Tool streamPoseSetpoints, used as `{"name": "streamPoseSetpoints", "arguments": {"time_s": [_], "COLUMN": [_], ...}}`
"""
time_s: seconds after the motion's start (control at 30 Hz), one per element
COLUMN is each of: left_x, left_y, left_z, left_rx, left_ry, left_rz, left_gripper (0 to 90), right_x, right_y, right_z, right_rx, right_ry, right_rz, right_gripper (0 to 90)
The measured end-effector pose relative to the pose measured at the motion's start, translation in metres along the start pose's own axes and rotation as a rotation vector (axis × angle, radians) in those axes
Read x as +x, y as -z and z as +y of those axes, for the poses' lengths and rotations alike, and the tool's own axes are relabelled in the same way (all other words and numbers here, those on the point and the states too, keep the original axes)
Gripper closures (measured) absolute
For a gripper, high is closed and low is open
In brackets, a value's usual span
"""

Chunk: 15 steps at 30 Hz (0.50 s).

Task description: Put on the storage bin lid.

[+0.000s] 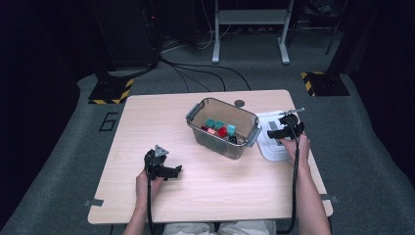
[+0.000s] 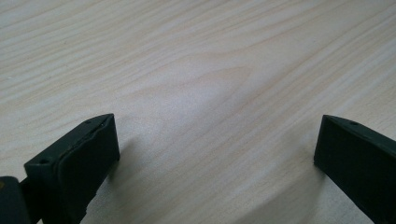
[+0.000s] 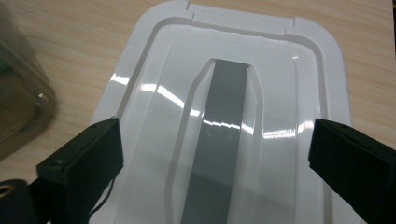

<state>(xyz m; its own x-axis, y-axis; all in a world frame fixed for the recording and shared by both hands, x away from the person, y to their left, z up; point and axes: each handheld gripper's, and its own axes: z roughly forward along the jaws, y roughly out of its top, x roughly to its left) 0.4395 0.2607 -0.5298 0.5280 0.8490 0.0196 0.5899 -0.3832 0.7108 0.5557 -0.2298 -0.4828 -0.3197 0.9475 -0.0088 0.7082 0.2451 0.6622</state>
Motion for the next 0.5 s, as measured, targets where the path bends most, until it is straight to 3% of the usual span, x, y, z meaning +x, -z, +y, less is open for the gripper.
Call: {"name": "streamPoseSetpoints", "arguments": {"time_s": [0.1, 0.17, 0.27, 0.5], "left_x": [0.000, 0.000, 0.000, 0.000], "left_y": [0.001, 0.001, 0.001, 0.001], "left_z": [0.000, 0.000, 0.000, 0.000], "left_rx": [0.007, 0.006, 0.006, 0.006], "left_ry": [-0.003, -0.004, -0.003, -0.003], "left_rz": [-0.003, -0.003, -0.003, -0.003], "left_gripper": [0.1, 0.1, 0.1, 0.1], "right_x": [0.001, 0.000, -0.002, -0.005], "right_y": [-0.006, -0.009, -0.012, -0.014], "right_z": [0.000, 0.000, -0.001, 0.001], "right_rx": [0.023, 0.024, 0.033, 0.082], "right_ry": [0.012, 0.015, 0.011, -0.008], "right_rz": [-0.017, -0.025, -0.022, -0.009], "right_gripper": [15.4, 29.2, 39.7, 55.2]}}
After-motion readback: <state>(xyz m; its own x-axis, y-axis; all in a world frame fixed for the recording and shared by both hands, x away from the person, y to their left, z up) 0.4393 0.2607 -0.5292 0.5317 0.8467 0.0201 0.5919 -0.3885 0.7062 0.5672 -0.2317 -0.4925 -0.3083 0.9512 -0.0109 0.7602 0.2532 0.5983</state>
